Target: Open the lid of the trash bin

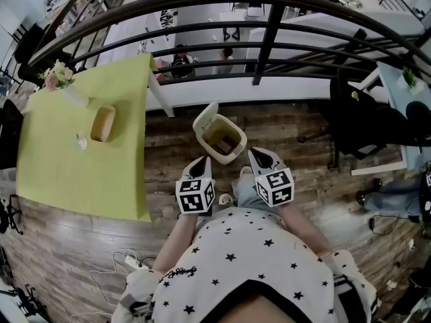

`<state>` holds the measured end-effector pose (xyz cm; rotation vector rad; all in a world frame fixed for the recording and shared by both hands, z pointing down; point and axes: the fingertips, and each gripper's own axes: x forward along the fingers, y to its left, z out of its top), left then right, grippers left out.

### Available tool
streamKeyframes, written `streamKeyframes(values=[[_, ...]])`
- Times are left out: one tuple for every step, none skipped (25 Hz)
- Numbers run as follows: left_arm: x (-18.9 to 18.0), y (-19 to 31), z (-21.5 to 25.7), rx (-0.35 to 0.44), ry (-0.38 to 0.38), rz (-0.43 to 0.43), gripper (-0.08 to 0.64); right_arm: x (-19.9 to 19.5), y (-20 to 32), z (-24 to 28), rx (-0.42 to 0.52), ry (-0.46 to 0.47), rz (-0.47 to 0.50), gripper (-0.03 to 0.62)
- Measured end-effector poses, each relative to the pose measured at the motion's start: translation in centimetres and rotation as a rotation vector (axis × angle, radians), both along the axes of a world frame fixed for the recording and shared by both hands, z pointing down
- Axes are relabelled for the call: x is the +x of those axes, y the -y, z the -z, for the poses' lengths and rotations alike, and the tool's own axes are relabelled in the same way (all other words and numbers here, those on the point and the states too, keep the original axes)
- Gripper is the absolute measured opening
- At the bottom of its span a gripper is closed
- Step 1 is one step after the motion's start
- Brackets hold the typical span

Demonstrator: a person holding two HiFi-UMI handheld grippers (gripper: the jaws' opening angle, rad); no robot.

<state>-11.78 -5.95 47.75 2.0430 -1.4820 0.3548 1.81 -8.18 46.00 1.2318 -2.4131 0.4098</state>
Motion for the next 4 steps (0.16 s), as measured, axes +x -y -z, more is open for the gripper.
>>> streamKeyframes(values=[[-0.01,-0.07,0.06,0.000,0.001,0.000,0.011,-0.03,-0.07,0.04,0.000,0.001,0.001,-0.006],[-0.03,-0.13,0.12,0.001,0.001,0.000,0.011,-0.07,-0.15,0.07,0.000,0.001,0.003,-0.006],[-0.05,-0.20,0.18,0.001,0.002,0.000,0.011,-0.11,-0.23,0.09,0.000,0.001,0.004,-0.006],[-0.08,-0.26,0.24,0.002,0.002,0.000,0.011,-0.16,-0.30,0.12,0.000,0.001,0.006,-0.006]])
